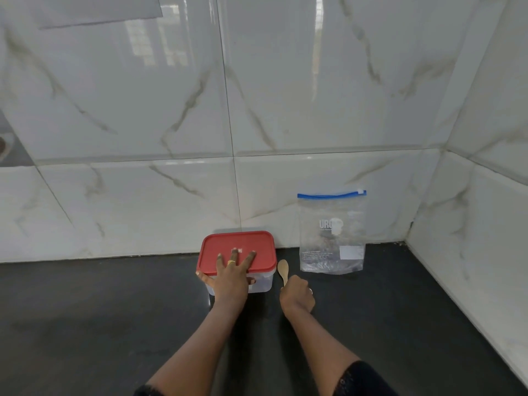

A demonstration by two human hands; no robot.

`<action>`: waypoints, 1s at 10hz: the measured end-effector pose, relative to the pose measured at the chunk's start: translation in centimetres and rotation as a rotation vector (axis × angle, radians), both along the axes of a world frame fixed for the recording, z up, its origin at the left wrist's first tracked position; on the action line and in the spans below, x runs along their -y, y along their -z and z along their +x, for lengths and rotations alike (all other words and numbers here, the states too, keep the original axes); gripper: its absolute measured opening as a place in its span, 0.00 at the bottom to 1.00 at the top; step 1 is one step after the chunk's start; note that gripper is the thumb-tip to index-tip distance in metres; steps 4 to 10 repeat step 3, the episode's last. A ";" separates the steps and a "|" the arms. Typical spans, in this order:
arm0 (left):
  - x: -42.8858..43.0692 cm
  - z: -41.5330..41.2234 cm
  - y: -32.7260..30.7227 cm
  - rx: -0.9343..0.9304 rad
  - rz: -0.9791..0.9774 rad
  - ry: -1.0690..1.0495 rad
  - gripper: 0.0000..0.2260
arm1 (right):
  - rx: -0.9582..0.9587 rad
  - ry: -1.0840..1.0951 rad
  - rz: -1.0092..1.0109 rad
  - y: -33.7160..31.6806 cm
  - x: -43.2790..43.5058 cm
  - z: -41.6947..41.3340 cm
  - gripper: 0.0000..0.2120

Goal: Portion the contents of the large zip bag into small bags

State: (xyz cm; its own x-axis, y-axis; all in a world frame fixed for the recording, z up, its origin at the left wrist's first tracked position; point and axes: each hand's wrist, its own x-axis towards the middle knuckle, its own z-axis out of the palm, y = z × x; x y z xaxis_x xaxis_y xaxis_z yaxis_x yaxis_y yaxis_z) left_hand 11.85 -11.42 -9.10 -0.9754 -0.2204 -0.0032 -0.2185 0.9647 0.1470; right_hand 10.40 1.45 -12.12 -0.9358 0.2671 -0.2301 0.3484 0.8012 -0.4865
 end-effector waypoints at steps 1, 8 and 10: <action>0.2 -0.4 -1.0 0.108 0.028 0.004 0.39 | 0.006 -0.092 0.021 -2.1 -0.7 0.4 0.13; -0.6 -2.4 -5.8 0.052 0.143 0.094 0.35 | -0.037 -0.458 0.054 -10.3 -1.7 0.0 0.17; -0.6 -2.4 -5.8 0.052 0.143 0.094 0.35 | -0.037 -0.458 0.054 -10.3 -1.7 0.0 0.17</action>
